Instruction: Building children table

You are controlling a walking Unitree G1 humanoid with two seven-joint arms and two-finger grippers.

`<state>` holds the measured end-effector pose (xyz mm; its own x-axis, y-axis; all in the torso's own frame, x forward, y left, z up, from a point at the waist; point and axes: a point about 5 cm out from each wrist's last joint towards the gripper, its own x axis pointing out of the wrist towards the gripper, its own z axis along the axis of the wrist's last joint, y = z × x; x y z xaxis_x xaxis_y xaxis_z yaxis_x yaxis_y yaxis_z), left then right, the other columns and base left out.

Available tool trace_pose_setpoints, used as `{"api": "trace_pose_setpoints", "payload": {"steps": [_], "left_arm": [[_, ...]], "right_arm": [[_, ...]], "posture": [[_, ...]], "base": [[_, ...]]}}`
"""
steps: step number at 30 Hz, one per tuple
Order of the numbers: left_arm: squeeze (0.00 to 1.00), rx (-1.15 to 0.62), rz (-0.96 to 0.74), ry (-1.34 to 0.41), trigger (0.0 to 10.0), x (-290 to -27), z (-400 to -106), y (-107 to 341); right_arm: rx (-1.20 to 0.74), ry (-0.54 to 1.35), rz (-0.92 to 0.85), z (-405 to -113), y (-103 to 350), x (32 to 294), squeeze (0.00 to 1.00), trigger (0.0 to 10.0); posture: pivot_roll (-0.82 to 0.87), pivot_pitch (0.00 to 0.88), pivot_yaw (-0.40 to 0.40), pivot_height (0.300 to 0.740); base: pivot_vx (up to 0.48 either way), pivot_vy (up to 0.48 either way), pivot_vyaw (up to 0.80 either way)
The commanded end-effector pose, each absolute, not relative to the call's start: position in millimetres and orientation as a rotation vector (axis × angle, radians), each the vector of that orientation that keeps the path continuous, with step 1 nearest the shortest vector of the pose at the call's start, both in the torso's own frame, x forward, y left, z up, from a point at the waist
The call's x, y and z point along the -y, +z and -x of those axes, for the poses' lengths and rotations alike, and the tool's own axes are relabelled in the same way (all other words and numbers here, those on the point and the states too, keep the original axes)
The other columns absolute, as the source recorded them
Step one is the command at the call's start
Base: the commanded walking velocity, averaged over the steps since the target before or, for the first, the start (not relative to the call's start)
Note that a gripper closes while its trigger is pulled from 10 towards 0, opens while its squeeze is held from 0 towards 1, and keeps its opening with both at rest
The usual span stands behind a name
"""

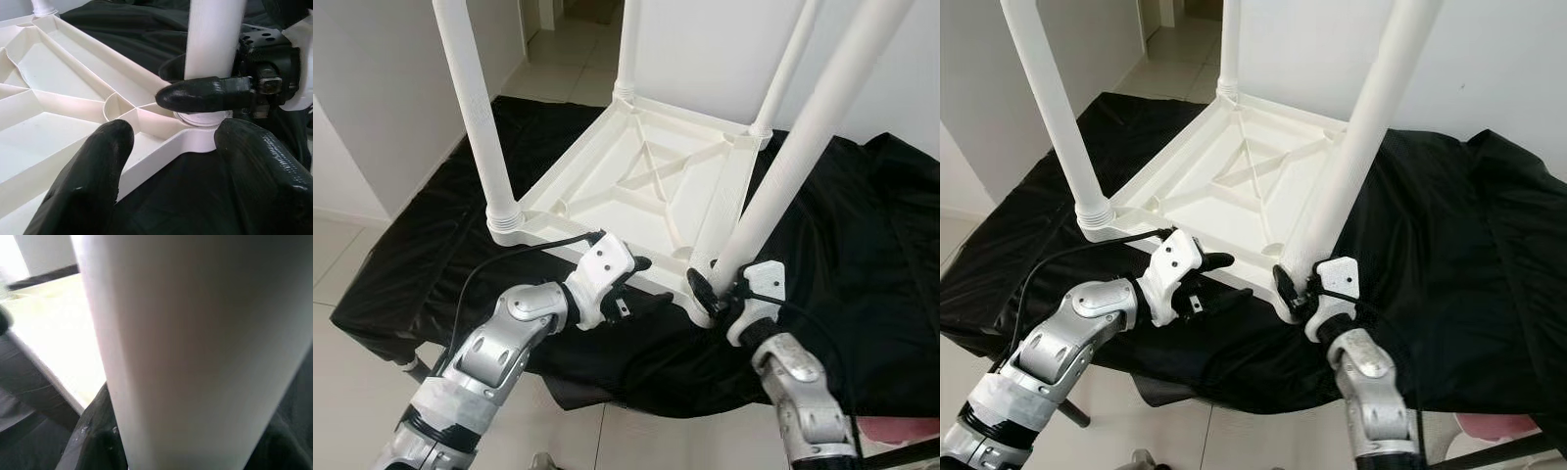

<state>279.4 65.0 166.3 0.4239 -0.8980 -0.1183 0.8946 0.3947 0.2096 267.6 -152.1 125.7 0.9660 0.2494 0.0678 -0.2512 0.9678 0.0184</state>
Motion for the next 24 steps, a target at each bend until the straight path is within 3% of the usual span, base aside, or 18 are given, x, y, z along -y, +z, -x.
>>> {"api": "trace_pose_setpoints", "payload": {"steps": [1,9,23,24], "left_arm": [[0.0,0.013,-0.27,-1.19,10.0,-64,-278,166],[0.0,0.017,-0.273,-1.185,10.0,-65,-279,167],[0.0,0.018,-0.281,-1.184,10.0,-65,-281,167],[0.0,0.018,-0.28,-1.183,10.0,-66,-280,167]], "right_arm": [[0.068,0.22,-0.025,-267,129,155,0.0,10.0],[0.077,-0.035,-0.053,-258,129,145,0.0,10.0],[0.079,-0.06,-0.037,-257,134,146,0.0,10.0],[0.081,-0.04,-0.052,-256,134,143,0.67,10.0]], "posture": [[-0.06,0.01,-0.047,0.74],[-0.06,0.007,-0.051,0.74],[-0.06,0.005,-0.051,0.74],[-0.06,0.006,-0.052,0.74]], "base": [[0.0,0.0,0.0],[0.0,0.0,0.0],[0.0,0.0,0.0],[0.0,0.0,0.0]]}}
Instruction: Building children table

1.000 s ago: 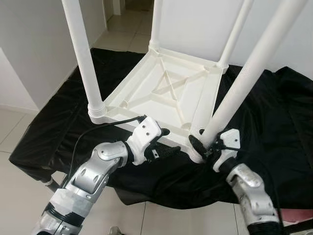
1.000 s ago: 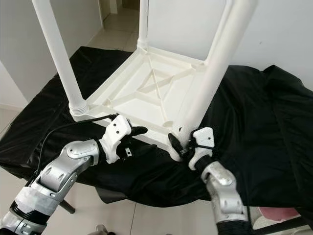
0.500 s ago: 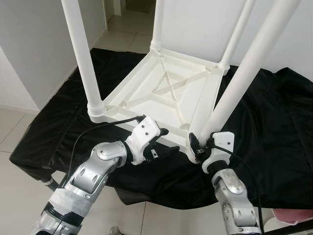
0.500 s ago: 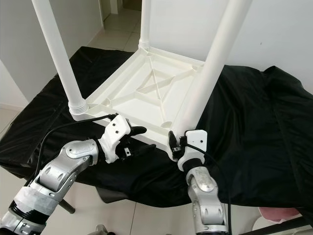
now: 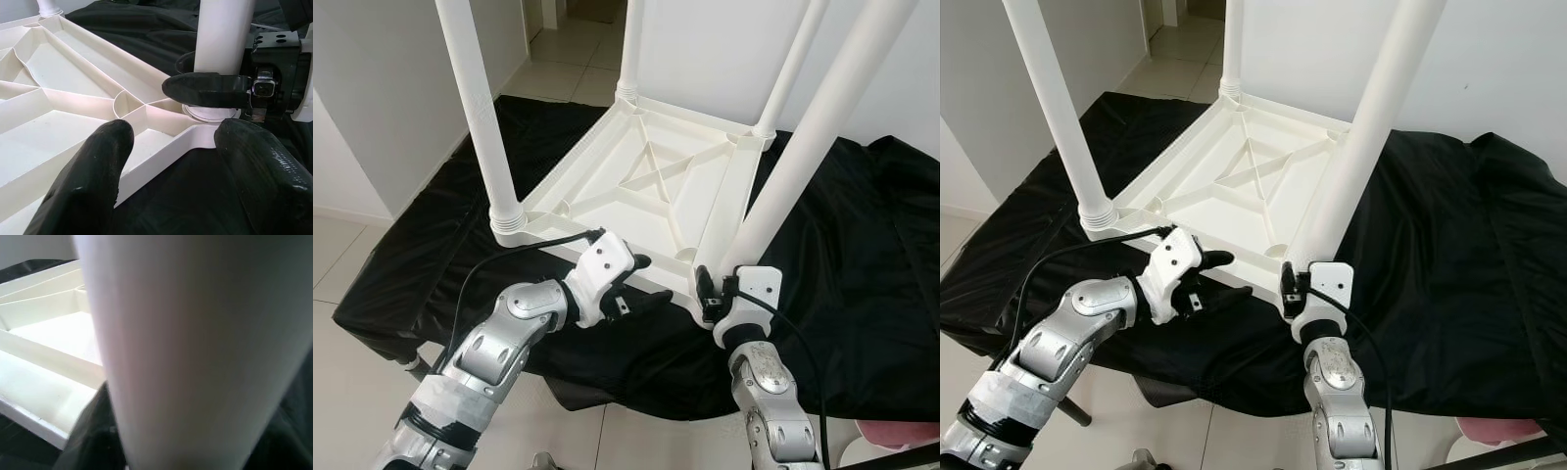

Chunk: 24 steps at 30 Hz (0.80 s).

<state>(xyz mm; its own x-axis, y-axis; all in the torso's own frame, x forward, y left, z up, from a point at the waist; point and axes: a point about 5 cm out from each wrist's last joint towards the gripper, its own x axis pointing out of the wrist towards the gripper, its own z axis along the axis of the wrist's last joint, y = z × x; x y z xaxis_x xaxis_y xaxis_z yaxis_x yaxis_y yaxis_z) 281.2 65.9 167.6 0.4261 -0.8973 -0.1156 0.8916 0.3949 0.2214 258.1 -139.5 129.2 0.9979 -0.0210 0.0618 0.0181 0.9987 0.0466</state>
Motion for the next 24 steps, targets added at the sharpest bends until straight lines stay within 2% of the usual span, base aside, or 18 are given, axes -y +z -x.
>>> {"api": "trace_pose_setpoints", "payload": {"steps": [1,2,16,17,19,24], "left_arm": [[0.0,0.018,-0.28,-1.183,10.0,-66,-280,167],[0.0,0.018,-0.279,-1.183,10.0,-66,-280,167],[0.0,0.019,-0.276,-1.179,10.0,-66,-280,167],[0.0,0.019,-0.275,-1.176,10.0,-66,-280,167],[0.0,0.019,-0.275,-1.176,10.0,-66,-280,168],[0.0,0.021,-0.272,-1.171,10.0,-66,-281,168]], "right_arm": [[0.081,-0.04,-0.052,-256,134,143,0.67,10.0],[0.084,-0.029,-0.061,-255,134,141,1.0,10.0],[0.123,0.077,-0.069,-253,140,141,1.0,10.0],[0.133,0.128,-0.071,-253,140,143,0.03,10.0],[0.133,0.16,-0.076,-253,140,144,0.0,10.0],[0.132,0.261,-0.057,-257,137,154,0.0,10.0]], "posture": [[-0.06,0.006,-0.052,0.74],[-0.06,0.006,-0.052,0.74],[-0.06,0.015,-0.055,0.74],[-0.06,0.017,-0.055,0.74],[-0.06,0.019,-0.055,0.74],[-0.06,0.02,-0.051,0.74]], "base": [[0.0,0.0,0.0],[0.0,0.0,0.0],[0.0,0.0,0.0],[0.0,0.0,0.0],[0.0,0.0,0.0],[0.0,0.0,0.0]]}}
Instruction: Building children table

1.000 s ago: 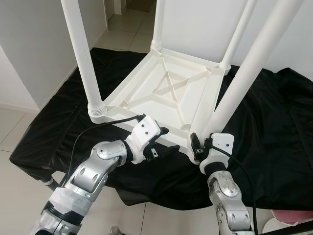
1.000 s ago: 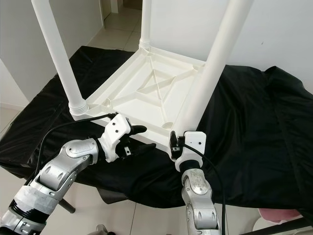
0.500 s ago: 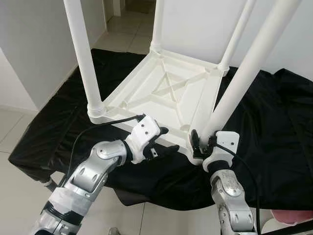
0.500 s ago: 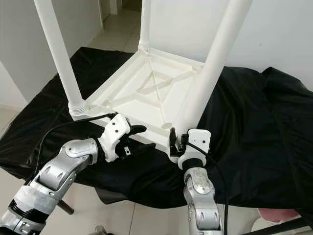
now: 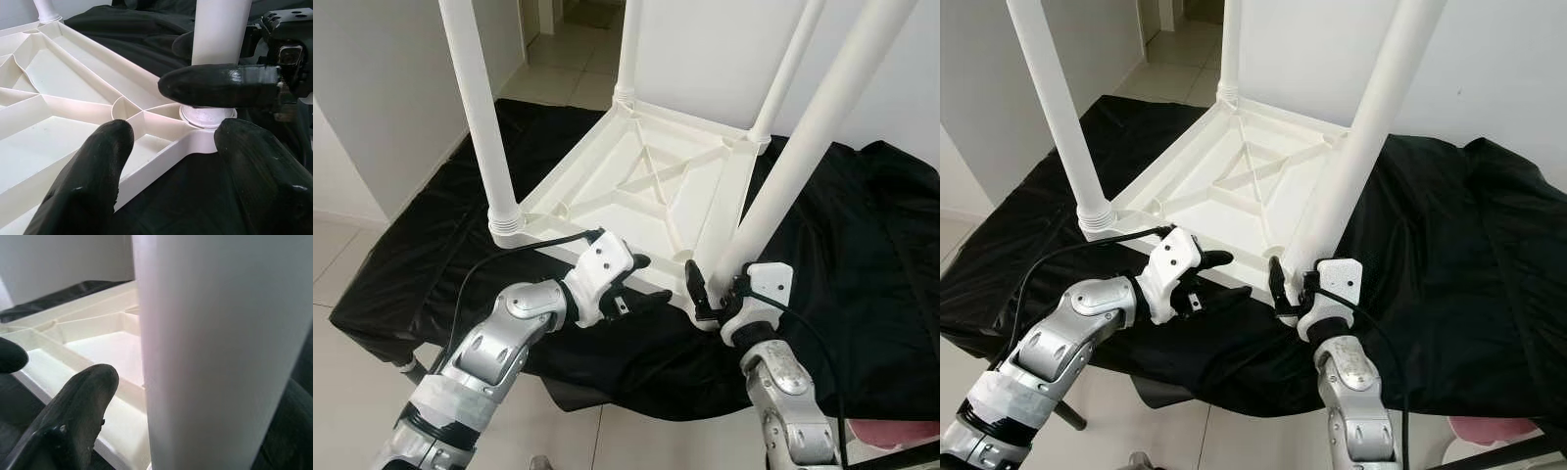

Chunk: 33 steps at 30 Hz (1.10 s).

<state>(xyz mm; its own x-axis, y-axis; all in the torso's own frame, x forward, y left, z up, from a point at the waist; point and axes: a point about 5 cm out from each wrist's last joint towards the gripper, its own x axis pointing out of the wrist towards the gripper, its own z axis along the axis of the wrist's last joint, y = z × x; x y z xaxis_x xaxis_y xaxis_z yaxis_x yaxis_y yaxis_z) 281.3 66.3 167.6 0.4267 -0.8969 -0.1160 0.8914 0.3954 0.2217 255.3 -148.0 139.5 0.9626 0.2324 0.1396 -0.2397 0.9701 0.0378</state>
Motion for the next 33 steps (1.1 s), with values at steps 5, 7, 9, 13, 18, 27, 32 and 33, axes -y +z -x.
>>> {"api": "trace_pose_setpoints", "payload": {"steps": [5,7,9,13,18,27,32,33], "left_arm": [[0.0,0.022,-0.275,-1.172,10.0,-67,-281,169],[0.0,0.022,-0.275,-1.17,10.0,-67,-282,169],[0.0,0.022,-0.275,-1.169,10.0,-67,-282,169],[0.0,0.024,-0.274,-1.166,10.0,-67,-283,170],[0.0,0.026,-0.271,-1.162,10.0,-67,-283,171],[0.0,0.025,-0.272,-1.156,10.0,-68,-283,171],[0.0,0.026,-0.268,-1.147,10.0,-69,-283,172],[0.0,0.026,-0.267,-1.144,10.0,-69,-282,171]], "right_arm": [[0.112,0.408,-0.02,-257,133,157,0.0,10.0],[0.108,0.43,-0.001,-258,132,159,0.0,10.0],[0.106,0.441,0.011,-258,132,160,0.0,10.0],[0.069,0.548,0.034,-266,128,168,0.0,10.0],[0.061,0.623,0.072,-279,129,169,0.0,10.0],[0.046,0.703,0.115,-287,126,166,0.0,10.0],[0.039,0.728,0.124,-291,125,168,0.0,0.0],[0.036,0.732,0.125,-291,124,169,0.0,0.0]], "posture": [[-0.06,0.022,-0.045,0.74],[-0.06,0.024,-0.043,0.74],[-0.06,0.024,-0.043,0.74],[-0.06,0.03,-0.039,0.74],[-0.05,0.036,-0.039,0.74],[-0.04,0.041,-0.043,0.74],[-0.04,0.045,-0.052,0.74],[-0.04,0.045,-0.052,0.74]], "base": [[0.0,0.0,0.0],[0.0,0.0,0.0],[0.0,0.0,0.0],[0.0,0.0,0.0],[0.0,0.0,0.0],[0.0,0.0,0.0],[0.0,0.0,0.0],[0.0,0.0,0.0]]}}
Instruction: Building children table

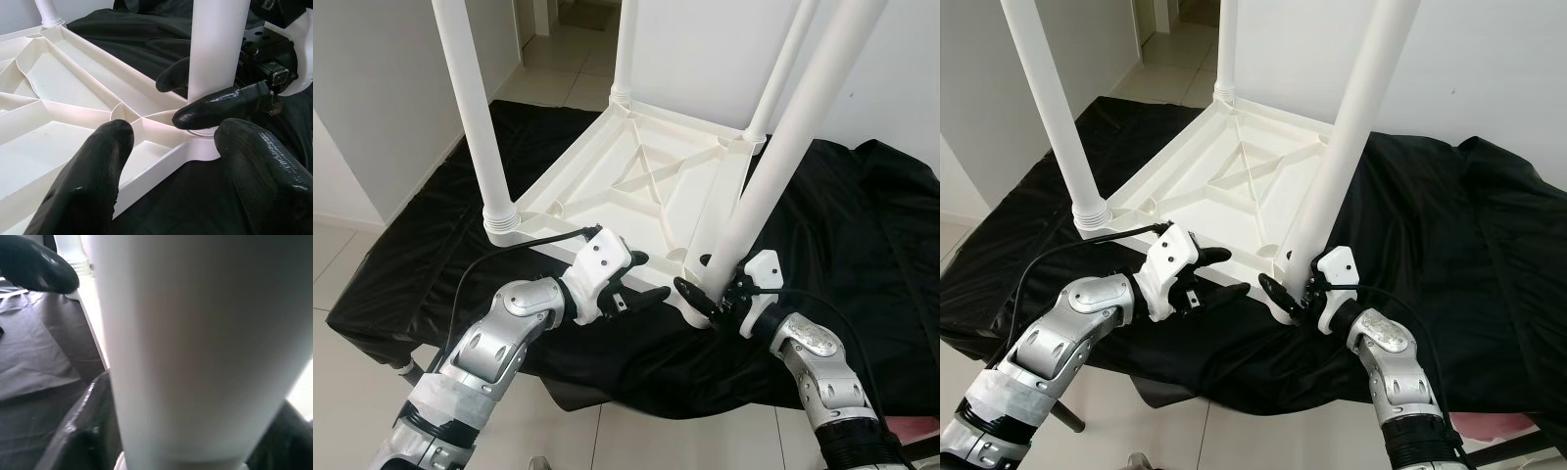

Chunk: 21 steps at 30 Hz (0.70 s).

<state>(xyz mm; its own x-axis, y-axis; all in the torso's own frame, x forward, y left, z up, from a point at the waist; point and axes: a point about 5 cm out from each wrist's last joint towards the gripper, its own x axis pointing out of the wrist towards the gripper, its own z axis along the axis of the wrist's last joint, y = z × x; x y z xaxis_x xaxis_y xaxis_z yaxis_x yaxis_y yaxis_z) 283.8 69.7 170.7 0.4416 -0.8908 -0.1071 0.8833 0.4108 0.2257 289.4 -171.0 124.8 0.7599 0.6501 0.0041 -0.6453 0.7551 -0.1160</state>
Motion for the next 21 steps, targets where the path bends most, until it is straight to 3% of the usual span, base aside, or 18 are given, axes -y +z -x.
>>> {"api": "trace_pose_setpoints", "payload": {"steps": [1,9,10,11,13,21], "left_arm": [[0.0,0.025,-0.266,-1.143,10.0,-69.4,-282.3,171.2],[0.0,0.025,-0.264,-1.142,10.0,-69.5,-281.9,171.2],[0.0,0.025,-0.265,-1.143,10.0,-69.7,-282.2,171.2],[0.0,0.025,-0.265,-1.143,10.0,-69.7,-282.2,171.2],[0.0,0.026,-0.267,-1.142,10.0,-69.9,-282.8,171.6],[0.0,0.028,-0.263,-1.146,10.0,-67.8,-282.8,170.8]], "right_arm": [[0.035,0.736,0.125,-290.7,123.7,169.1,0.0,0.0],[0.033,0.746,0.123,-290.3,121.6,169.9,0.0,0.0],[0.034,0.745,0.119,-290.2,121.2,170.1,0.0,0.7],[0.034,0.745,0.119,-290.2,121.2,170.1,0.0,0.7],[0.046,0.725,0.115,-289.7,122.1,170.7,0.0,10.0],[0.084,0.627,0.08,-282.3,125.5,172.1,0.0,10.0]], "posture": [[-0.04,0.045,-0.052,0.74],[-0.04,0.047,-0.052,0.74],[-0.04,0.047,-0.051,0.74],[-0.04,0.047,-0.051,0.74],[-0.04,0.048,-0.052,0.74],[-0.06,0.049,-0.058,0.74]], "base": [[0.0,0.0,0.0],[0.0,0.0,0.0],[0.0,0.0,0.0],[0.0,0.0,0.0],[0.0,0.0,0.0],[0.0,0.0,0.0]]}}
